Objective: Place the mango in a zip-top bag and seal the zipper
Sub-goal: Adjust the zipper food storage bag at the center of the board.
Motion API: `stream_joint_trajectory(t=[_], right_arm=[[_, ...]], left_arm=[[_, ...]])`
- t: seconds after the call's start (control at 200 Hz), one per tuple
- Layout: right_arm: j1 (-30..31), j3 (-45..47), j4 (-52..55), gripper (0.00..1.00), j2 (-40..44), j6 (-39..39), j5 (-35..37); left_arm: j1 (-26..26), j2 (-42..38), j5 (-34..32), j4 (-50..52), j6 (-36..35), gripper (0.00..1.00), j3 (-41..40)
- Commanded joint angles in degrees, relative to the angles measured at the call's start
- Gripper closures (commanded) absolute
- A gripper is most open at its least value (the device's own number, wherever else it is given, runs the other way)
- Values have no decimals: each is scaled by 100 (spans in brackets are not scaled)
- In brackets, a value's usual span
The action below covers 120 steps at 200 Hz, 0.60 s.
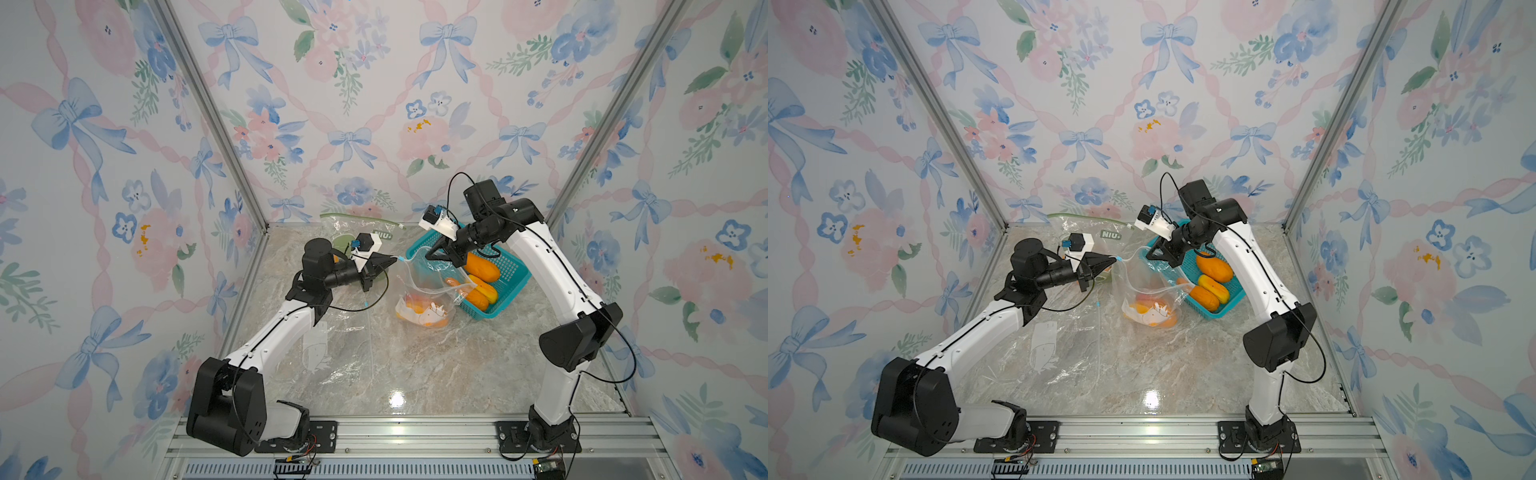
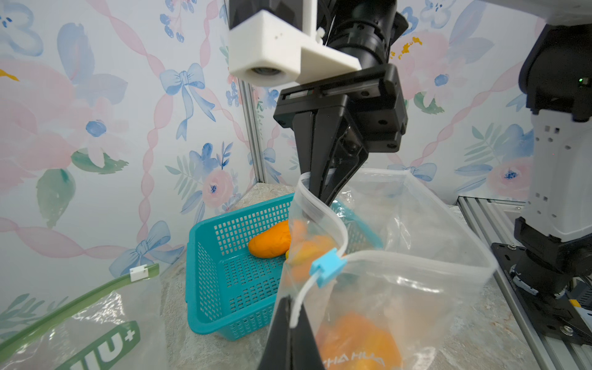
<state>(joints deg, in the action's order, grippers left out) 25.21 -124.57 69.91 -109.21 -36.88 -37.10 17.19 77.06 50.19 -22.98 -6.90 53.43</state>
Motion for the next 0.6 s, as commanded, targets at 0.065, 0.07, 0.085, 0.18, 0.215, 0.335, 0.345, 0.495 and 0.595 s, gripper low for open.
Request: stream_joint_trajectory(t=[0.065,0.07,0.085,0.18,0.215,0.335,0.345,0.495,0.595], right_arm=[[-17,-157,254,96,-30,54,-35],[-21,-156,261,96,-30,61,-30],[-26,-170,287,95,-28,66,-27],[-61,-464,749,86,-52,31,-36],[-61,-590,983,83,-57,-31,-36],[-49,-726,1519,82,73,-241,110],[-49,-720,1535,82,88,-251,125],[-87,-59,1339,82,509,-300,403],[-110,285,991,81,655,-194,417]], left_arm=[[-32,-97,-525,227,81,100,309],[-36,-104,-562,230,104,100,317],[-37,-121,-702,249,162,100,344],[-32,-262,-1539,720,534,100,678],[-37,-298,-1835,923,707,100,826],[-19,-499,-2390,1332,1400,100,1112],[-15,-512,-2409,1358,1452,100,1122],[15,-867,-2680,1658,1914,100,1042],[17,-873,-2654,1740,1911,100,945]])
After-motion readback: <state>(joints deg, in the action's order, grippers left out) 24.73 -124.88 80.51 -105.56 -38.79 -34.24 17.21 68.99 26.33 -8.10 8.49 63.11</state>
